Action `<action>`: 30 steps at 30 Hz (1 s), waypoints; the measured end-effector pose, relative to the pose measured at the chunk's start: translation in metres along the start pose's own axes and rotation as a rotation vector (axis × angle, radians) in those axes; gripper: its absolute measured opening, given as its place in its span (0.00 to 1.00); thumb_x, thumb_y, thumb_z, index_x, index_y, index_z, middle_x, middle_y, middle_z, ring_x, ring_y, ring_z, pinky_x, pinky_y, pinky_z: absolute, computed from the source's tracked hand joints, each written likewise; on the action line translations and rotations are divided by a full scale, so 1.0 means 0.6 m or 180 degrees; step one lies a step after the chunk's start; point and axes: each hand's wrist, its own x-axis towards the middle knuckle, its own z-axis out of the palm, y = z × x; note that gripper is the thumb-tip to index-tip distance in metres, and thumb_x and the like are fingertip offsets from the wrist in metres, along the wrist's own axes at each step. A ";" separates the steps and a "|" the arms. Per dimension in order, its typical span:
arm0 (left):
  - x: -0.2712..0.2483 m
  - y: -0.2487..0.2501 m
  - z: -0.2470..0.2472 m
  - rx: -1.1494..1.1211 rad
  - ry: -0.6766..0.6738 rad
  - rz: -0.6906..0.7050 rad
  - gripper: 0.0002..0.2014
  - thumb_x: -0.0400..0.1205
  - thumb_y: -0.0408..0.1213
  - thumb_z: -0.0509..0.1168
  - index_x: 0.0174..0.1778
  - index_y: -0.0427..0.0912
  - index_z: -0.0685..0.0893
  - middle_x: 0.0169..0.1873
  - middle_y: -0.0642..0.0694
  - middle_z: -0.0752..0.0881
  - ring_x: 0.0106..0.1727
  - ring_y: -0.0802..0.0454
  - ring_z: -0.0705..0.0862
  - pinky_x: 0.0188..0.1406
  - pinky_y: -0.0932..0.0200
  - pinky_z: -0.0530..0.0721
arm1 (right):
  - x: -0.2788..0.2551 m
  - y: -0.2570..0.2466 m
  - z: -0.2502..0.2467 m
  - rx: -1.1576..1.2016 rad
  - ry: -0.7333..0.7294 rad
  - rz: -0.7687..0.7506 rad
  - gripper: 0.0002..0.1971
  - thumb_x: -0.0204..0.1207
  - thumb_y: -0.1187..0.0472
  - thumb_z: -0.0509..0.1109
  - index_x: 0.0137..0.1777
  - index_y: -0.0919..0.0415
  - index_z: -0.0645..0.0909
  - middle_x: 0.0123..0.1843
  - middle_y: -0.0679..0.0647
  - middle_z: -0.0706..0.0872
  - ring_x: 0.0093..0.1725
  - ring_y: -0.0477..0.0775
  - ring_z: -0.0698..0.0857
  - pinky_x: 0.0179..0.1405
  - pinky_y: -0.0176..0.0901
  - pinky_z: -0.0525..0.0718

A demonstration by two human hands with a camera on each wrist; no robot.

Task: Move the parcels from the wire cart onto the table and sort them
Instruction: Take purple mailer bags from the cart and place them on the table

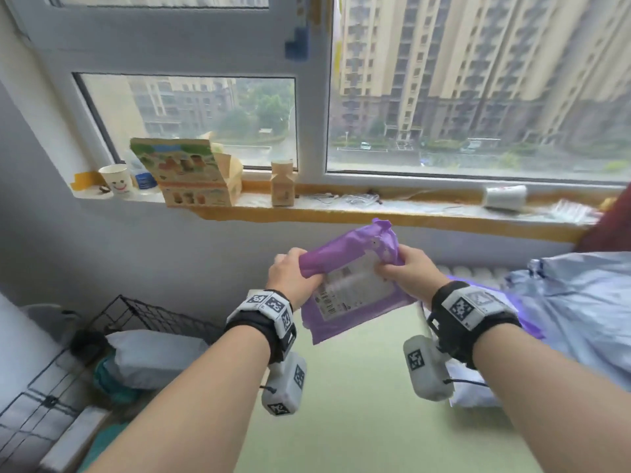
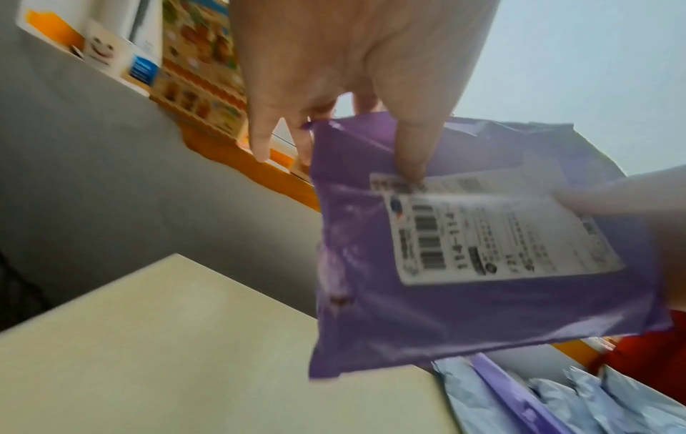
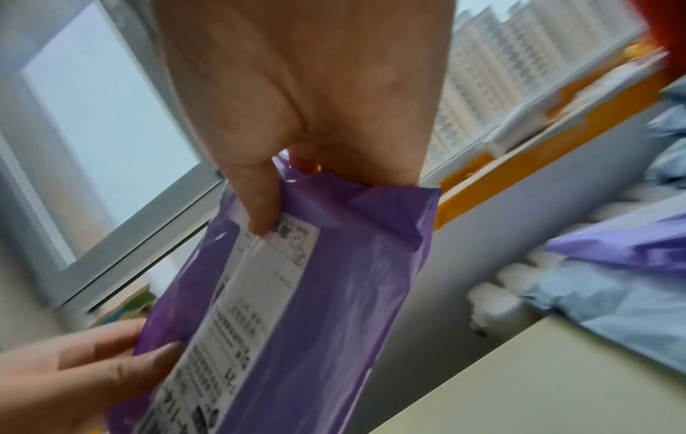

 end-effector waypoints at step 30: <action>0.031 0.164 0.534 0.0140 -0.1925 -0.0672 0.23 0.72 0.39 0.75 0.63 0.49 0.77 0.56 0.46 0.86 0.52 0.44 0.88 0.46 0.46 0.90 | -0.010 0.495 -0.258 -0.1861 0.0058 0.2015 0.34 0.76 0.63 0.62 0.82 0.51 0.58 0.74 0.66 0.70 0.70 0.66 0.76 0.70 0.52 0.76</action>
